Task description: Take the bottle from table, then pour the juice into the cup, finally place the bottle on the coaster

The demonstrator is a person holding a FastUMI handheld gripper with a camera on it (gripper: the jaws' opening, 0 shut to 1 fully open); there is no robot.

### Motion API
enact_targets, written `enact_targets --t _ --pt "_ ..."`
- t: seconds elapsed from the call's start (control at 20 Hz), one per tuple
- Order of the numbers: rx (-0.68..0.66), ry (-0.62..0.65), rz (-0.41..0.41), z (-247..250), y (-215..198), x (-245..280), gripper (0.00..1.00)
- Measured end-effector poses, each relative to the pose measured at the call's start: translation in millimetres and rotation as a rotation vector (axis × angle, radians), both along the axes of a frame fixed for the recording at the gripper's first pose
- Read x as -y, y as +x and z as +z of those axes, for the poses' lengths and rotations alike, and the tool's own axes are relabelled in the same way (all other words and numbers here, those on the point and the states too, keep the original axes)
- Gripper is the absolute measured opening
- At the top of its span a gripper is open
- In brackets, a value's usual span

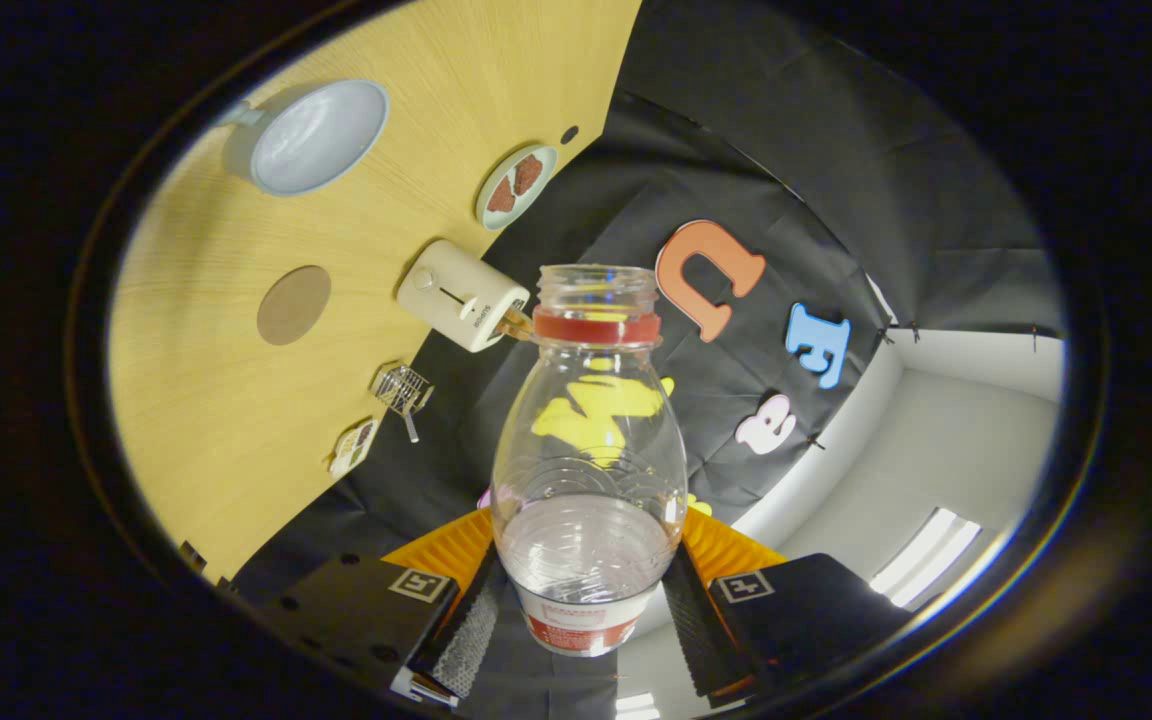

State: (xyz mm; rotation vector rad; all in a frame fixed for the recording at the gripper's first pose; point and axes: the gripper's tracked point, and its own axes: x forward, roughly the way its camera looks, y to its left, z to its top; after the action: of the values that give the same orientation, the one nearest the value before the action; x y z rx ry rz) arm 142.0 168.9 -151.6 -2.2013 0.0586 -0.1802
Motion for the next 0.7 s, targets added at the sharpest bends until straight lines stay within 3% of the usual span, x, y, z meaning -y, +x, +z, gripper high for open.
enact_targets --t 0.35,0.7 --pt "-0.006 0.087 -0.002 -2 -1 4 0.82" --pt "0.008 0.365 0.034 -1 -10 7 0.82"
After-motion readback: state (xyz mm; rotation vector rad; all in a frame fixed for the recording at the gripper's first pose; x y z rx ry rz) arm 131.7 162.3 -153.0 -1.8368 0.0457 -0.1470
